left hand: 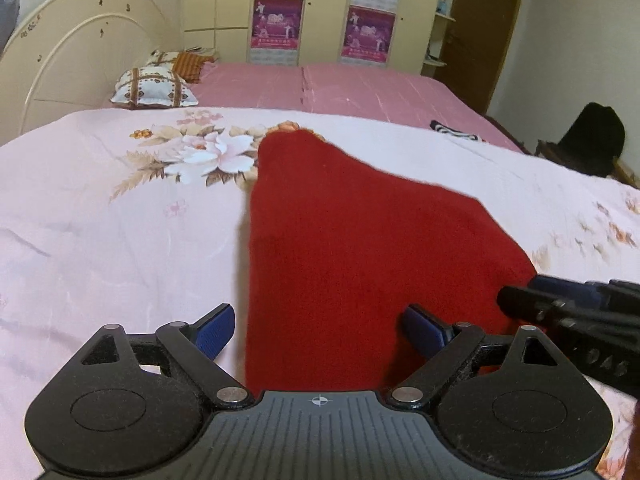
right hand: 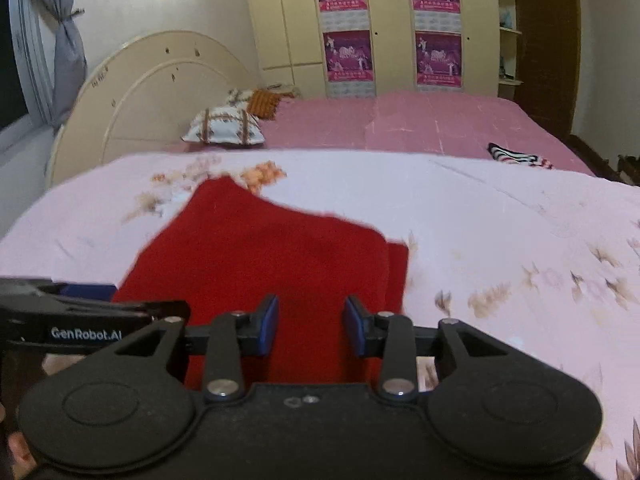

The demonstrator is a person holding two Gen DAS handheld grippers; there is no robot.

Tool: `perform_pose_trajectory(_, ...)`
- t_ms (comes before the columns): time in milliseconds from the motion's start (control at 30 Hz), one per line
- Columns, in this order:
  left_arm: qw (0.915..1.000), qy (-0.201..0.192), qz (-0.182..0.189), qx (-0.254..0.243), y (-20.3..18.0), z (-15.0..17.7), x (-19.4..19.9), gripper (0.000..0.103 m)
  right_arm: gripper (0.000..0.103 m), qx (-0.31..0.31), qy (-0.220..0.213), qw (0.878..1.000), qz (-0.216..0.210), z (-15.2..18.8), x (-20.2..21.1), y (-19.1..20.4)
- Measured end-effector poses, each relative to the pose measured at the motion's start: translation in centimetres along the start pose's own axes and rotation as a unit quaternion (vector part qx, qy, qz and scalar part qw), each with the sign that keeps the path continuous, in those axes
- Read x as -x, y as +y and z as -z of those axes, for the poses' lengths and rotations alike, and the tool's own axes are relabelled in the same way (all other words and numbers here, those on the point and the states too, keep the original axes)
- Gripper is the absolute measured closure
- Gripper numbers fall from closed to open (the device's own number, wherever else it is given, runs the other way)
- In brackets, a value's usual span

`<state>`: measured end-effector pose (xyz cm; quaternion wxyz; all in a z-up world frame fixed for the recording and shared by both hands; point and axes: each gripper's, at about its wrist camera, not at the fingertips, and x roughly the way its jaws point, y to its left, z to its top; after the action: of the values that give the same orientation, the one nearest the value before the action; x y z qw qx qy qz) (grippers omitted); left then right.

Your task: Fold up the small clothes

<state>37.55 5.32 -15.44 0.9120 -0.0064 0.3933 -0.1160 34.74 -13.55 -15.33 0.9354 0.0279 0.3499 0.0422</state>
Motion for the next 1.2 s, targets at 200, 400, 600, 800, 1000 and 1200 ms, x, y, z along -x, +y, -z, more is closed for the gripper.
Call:
perform_pose_trajectory(200,1.0,0.005,-0.001,0.0,-0.2,0.9,0.5,0.012,0.067,-0.002,0.009,1.0,0.022,1.1,0.3,0.3)
perform_pose_trajectory(400,0.9998,0.009,0.005,-0.016,-0.3,1.3,1.5,0.012,0.063,-0.015,-0.005,1.0,0.021,1.3,2.2,0.7)
perform_pose_trajectory(600,0.9996,0.016,0.01,-0.022,-0.2,2.2,2.7,0.012,0.061,-0.022,-0.005,1.0,0.017,2.6,3.6,1.2)
perform_pose_trajectory(800,0.9993,0.028,0.013,-0.022,-0.2,4.4,2.8,0.012,0.061,-0.031,0.011,0.999,0.029,4.5,4.2,1.3)
perform_pose_trajectory(1000,0.9992,0.026,-0.01,-0.03,-0.8,5.0,3.0,0.0,0.055,-0.044,0.04,0.997,0.057,6.7,3.1,1.0)
perform_pose_trajectory(1200,0.9986,0.025,-0.027,-0.037,-1.2,4.8,3.5,0.0,0.053,-0.057,0.043,0.994,0.08,7.0,3.8,1.6)
